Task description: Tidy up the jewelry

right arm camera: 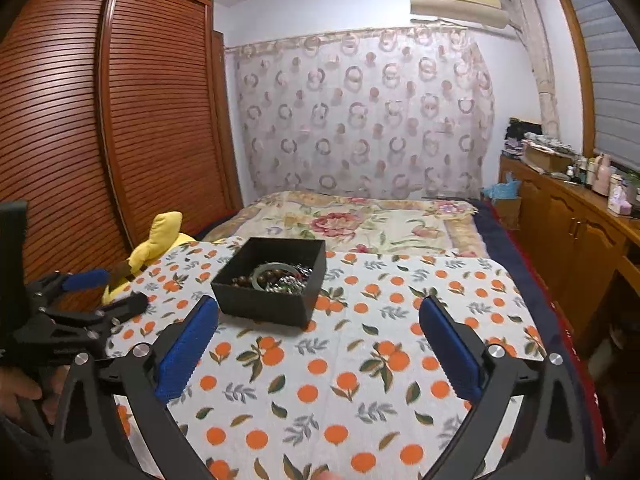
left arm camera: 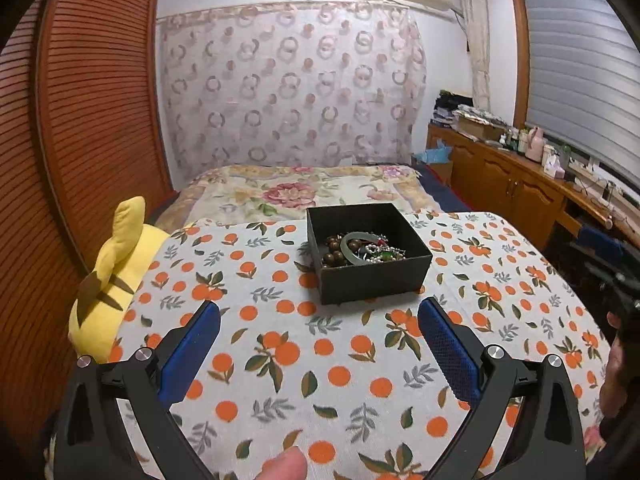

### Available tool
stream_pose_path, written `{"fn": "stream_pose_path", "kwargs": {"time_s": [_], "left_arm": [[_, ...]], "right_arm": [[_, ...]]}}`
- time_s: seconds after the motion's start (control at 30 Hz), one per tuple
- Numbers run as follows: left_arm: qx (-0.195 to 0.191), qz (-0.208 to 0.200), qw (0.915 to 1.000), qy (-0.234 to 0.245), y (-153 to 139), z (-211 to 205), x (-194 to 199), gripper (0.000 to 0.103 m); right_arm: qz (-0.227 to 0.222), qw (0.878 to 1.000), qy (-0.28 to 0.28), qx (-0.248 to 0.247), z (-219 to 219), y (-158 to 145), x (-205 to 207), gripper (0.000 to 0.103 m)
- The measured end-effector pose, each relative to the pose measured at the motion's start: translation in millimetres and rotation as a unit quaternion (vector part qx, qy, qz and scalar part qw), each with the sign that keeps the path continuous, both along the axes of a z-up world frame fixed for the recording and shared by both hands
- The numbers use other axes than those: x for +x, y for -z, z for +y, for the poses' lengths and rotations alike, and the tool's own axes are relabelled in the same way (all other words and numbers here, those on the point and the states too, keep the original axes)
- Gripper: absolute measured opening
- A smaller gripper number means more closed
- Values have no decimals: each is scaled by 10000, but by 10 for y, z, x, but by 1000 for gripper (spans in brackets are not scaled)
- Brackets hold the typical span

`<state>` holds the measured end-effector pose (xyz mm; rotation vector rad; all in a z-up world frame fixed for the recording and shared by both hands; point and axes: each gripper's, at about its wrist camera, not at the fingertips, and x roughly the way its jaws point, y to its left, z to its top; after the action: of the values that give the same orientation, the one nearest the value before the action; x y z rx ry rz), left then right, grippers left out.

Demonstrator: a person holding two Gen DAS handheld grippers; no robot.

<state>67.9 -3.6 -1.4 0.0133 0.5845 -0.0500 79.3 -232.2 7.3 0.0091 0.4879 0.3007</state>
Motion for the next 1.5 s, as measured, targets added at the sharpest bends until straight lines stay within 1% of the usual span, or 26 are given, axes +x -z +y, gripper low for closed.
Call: {"fn": "stream_pose_path", "kwargs": {"time_s": [0.1,0.33,1.5], "left_arm": [[-41,-43,10000,-34,-26,14,-57,96],[-80,-112,9999,-49,-53,38,-150,96],[-64,-138,9999,-51,-63,45,-197,96]], "right_arm": [[-7,9999,134,-7,-37,21,-69,101],[-68,9998,199,22,-76,18,-134,101],[-43,9997,219,13,-51,53,-148,101]]}}
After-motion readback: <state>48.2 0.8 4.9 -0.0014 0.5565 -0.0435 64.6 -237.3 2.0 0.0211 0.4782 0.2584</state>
